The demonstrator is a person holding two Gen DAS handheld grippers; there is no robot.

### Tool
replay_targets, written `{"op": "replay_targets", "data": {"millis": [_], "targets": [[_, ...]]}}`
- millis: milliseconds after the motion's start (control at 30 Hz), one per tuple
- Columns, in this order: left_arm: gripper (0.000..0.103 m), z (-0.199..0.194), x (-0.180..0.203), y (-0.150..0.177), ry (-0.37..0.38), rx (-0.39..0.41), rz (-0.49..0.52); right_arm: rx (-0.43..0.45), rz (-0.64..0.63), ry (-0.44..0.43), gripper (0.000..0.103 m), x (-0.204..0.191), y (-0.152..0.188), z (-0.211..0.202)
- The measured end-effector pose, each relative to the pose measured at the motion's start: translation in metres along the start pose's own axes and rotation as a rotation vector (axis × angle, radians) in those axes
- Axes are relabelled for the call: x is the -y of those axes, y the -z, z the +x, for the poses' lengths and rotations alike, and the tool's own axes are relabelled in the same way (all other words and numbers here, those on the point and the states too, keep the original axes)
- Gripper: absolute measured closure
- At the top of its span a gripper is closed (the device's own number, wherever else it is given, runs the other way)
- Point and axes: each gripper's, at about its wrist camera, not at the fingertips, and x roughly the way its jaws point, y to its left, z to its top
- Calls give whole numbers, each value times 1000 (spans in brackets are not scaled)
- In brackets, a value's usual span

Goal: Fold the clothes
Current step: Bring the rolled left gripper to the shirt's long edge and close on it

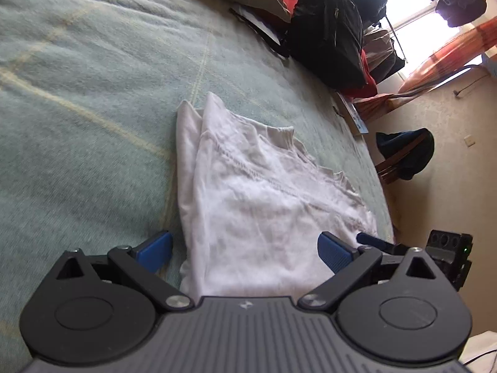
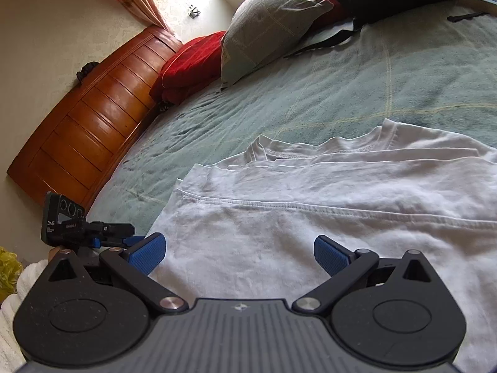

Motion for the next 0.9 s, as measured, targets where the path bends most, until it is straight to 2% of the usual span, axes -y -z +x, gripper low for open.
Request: {"op": "replay_targets", "data": {"millis": [133, 300, 400, 600, 733, 900], "targets": [[4, 17, -2, -20, 50, -11, -5, -6, 8, 2, 0, 3, -5, 5], [4, 34, 1, -33, 70, -18, -8, -6, 28, 1, 0, 7, -8, 9], [4, 34, 5, -29, 77, -33, -1, -10, 27, -5, 0, 7, -8, 10], [4, 15, 11, 1, 91, -110, 11, -3, 21, -35, 0, 6, -9, 8], [4, 17, 8, 0, 95, -114, -1, -3, 20, -47, 0, 4, -9, 9], [3, 39, 2, -21, 128, -87, -17, 4, 19, -53, 0, 2, -8, 6]]}}
